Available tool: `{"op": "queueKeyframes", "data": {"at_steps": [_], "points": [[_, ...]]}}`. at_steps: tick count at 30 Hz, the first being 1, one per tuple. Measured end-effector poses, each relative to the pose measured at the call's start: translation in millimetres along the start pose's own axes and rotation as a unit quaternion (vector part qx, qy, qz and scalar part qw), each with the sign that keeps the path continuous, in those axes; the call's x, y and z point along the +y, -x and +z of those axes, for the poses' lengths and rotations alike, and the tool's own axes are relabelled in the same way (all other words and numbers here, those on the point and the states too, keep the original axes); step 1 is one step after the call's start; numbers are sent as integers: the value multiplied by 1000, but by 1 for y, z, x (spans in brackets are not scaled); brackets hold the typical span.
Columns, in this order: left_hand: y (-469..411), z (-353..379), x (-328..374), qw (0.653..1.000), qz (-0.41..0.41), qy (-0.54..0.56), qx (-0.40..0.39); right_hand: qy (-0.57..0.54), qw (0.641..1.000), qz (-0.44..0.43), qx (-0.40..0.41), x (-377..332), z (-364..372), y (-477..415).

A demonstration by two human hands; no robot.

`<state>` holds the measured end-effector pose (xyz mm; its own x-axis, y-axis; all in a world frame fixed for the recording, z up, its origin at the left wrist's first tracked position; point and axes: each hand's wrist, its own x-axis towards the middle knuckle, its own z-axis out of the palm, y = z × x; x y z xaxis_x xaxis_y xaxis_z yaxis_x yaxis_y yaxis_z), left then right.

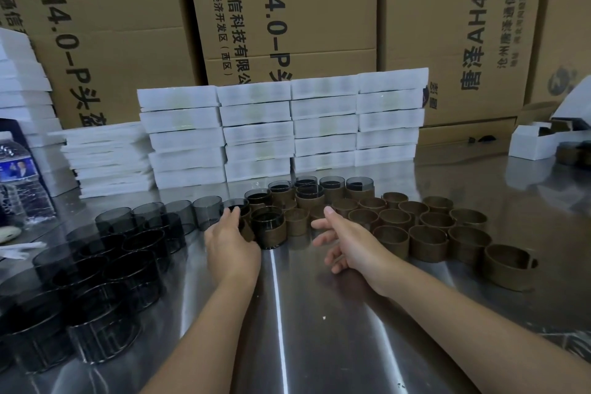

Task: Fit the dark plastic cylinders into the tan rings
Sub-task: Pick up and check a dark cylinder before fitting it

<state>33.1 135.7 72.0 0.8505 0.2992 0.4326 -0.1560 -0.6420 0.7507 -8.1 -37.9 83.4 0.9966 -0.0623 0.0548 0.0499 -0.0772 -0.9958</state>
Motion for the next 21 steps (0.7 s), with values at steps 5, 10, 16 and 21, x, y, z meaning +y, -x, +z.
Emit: {"op": "queueKeyframes", "data": {"at_steps": [5, 10, 16, 21], "points": [[0, 1, 3, 1000, 6, 24, -2, 3, 1000, 4, -13, -1, 0, 1], [1, -2, 6, 995, -33, 95, 6, 14, 1000, 6, -19, 0, 0, 0], [3, -1, 7, 991, -64, 114, 30, 164, 976, -139, 19, 2, 2, 6], [1, 7, 6, 993, -25, 87, 70, 320, 900, -293, -40, -17, 31, 24]]}}
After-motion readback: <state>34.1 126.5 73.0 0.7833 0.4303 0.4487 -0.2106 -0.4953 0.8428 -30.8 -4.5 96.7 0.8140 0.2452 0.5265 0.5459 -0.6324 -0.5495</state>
